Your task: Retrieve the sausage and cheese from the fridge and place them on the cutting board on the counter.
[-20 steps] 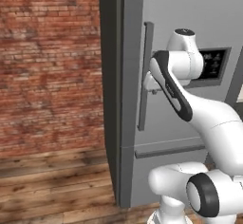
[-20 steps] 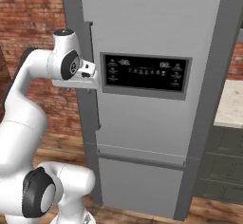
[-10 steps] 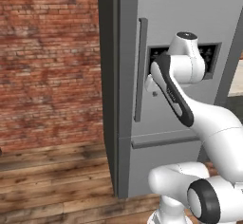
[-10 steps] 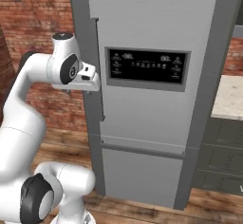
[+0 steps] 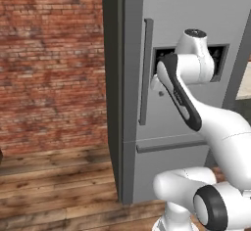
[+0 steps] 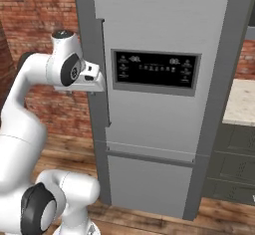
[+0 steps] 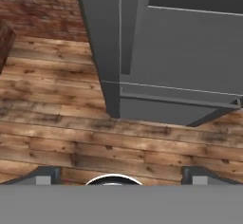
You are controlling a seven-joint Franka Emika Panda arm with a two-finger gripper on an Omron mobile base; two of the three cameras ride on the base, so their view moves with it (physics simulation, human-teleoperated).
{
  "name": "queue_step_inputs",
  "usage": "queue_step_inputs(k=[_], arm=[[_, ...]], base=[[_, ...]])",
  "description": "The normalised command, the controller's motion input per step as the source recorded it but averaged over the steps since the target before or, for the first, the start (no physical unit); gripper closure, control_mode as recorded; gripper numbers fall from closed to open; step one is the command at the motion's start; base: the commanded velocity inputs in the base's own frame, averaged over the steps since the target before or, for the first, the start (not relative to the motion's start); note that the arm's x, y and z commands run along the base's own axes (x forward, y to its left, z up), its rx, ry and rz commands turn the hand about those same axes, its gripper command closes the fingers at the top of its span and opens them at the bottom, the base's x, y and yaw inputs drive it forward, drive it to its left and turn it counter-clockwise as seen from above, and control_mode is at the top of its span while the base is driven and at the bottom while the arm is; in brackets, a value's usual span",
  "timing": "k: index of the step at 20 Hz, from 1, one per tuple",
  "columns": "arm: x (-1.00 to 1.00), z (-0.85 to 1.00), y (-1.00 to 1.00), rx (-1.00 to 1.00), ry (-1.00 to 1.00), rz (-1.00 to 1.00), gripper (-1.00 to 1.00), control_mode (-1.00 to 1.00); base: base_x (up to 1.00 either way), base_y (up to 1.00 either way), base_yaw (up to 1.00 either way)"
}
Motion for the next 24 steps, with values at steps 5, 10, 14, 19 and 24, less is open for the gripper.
queue_step_inputs(k=[5, 10, 14, 19, 24], arm=[[-0.31, 0.00, 0.00, -0.13, -0.74, 0.01, -1.00, -1.00], [0.06, -0.19, 0.00, 0.01, -0.23, 0.00, -1.00, -1.00], [0.05, -0.09, 0.05, 0.00, 0.00, 0.00, -1.00, -1.00], [0.30, 0.00, 0.11, 0.02, 0.01, 0.00, -1.00, -1.00], [0.62, 0.00, 0.03, 0.03, 0.00, -0.01, -1.00, -1.00]], base=[[0.00, 0.00, 0.00], [0.00, 0.00, 0.00], [0.00, 0.00, 0.00], [0.00, 0.00, 0.00], [0.00, 0.00, 0.00]])
